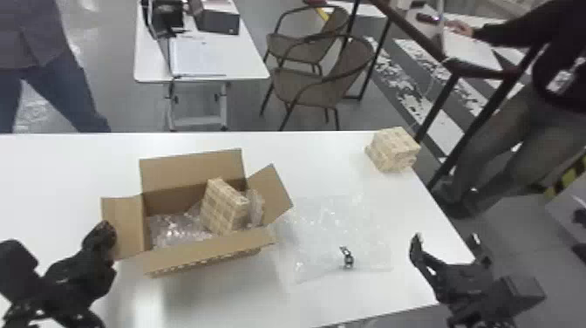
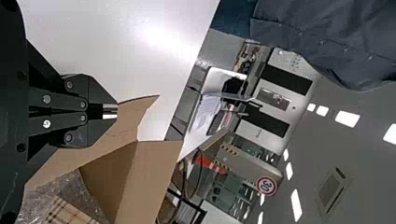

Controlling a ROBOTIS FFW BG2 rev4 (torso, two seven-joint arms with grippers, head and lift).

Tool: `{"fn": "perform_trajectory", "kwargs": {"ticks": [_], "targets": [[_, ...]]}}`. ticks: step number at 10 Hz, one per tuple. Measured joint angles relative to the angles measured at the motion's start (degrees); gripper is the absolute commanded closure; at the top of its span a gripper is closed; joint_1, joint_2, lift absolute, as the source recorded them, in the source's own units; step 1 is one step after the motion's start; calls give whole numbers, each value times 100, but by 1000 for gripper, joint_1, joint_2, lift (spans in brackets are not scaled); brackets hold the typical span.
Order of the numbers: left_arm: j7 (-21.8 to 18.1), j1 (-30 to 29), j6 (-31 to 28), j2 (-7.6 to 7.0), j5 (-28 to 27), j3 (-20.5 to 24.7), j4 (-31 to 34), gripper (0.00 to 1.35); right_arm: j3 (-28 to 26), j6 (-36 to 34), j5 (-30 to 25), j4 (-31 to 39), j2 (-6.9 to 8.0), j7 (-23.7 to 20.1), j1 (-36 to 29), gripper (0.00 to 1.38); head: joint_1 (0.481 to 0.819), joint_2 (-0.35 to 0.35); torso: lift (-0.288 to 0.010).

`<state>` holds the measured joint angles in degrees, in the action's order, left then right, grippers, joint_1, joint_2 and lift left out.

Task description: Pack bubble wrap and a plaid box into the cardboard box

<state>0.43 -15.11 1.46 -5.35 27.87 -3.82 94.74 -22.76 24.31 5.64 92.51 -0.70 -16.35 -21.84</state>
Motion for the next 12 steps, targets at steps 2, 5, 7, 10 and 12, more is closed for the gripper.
{"fn": "perform_trajectory", "kwargs": {"ticks": [2,5,7,10,12], "targets": [[-41,62,-83,125,-234,327,-23,1205,-1,-75,7,42,7,-15,4,121,695,-191,-73],[-396,390,-377,412,-937,1250,-163,1205,0,-155,25,47,20,-90,32,122,695,-119,-73],[-207,521,-365,524,-1198,1744,-289,1205,0,-201,29,43,43,-150,54,122,695,-48,-73],[580,494,-21,535,-1298,2144,-343,1205,0,-251,32,-1,69,-263,100,122,695,40,-73],[1161,400,295,536,-1310,2155,-326,1205,4,-292,42,-20,70,-350,148,122,695,80,-73]]}}
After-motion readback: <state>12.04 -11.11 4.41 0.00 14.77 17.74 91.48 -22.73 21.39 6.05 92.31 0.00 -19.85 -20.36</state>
